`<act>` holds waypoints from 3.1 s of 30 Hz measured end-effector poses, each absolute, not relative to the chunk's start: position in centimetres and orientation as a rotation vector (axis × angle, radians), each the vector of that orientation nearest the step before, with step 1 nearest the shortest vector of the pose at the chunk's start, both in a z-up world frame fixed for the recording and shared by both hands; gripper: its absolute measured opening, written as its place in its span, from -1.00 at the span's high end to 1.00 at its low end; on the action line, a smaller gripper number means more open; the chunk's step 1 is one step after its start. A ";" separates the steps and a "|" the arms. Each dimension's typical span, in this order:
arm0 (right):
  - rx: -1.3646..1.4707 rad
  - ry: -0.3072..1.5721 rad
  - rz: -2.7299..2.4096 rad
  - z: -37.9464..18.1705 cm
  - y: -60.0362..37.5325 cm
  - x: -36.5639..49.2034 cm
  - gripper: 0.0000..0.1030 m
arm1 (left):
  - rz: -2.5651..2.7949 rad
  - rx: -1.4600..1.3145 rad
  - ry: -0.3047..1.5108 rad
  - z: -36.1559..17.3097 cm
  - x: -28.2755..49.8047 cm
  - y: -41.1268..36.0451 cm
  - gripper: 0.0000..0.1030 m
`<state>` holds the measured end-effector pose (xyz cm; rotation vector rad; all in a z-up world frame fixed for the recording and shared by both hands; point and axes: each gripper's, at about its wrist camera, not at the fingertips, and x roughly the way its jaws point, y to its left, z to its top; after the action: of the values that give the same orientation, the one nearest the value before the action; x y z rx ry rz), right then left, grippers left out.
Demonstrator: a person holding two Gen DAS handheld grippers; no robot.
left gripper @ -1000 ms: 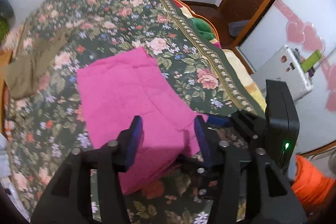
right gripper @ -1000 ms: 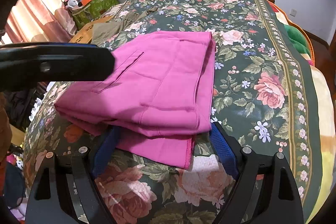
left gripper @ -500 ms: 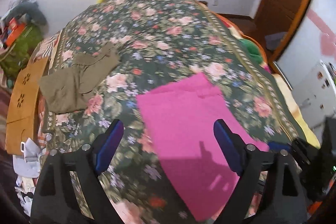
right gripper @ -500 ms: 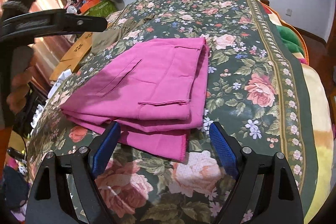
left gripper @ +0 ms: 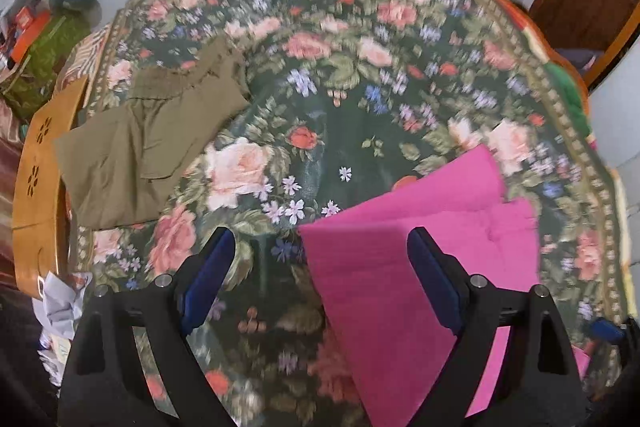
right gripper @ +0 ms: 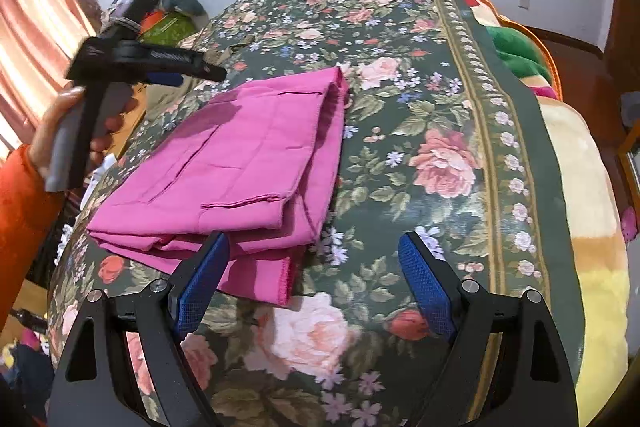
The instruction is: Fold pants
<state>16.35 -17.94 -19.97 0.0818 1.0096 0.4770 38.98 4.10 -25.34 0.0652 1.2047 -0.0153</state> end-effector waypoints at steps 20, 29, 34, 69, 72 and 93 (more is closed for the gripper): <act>0.060 0.936 0.428 -17.2 -19.4 15.3 -0.63 | 0.022 0.272 1.231 -27.9 32.3 7.1 -0.93; 0.051 0.924 0.480 -17.5 -17.0 15.5 -0.63 | 0.000 0.150 1.211 -25.9 25.8 10.0 -0.93; 0.034 0.962 0.483 -18.8 -15.5 16.7 -0.59 | -0.015 0.106 1.183 -25.4 23.6 10.2 -0.93; -0.104 1.022 0.575 -17.8 -11.0 21.2 0.15 | -0.079 0.047 1.013 -19.6 24.6 10.5 -0.03; -0.133 1.004 0.613 -17.8 -8.9 22.1 0.06 | -0.120 0.058 1.028 -20.3 26.2 8.8 -0.03; -0.166 1.115 0.642 -21.0 -10.4 22.7 -0.17 | -0.128 0.064 1.097 -24.1 27.6 8.5 -0.07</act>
<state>22.72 -10.44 -20.99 -0.1659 1.1150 0.6425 27.62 8.46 -24.07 0.0635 1.0972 -0.1284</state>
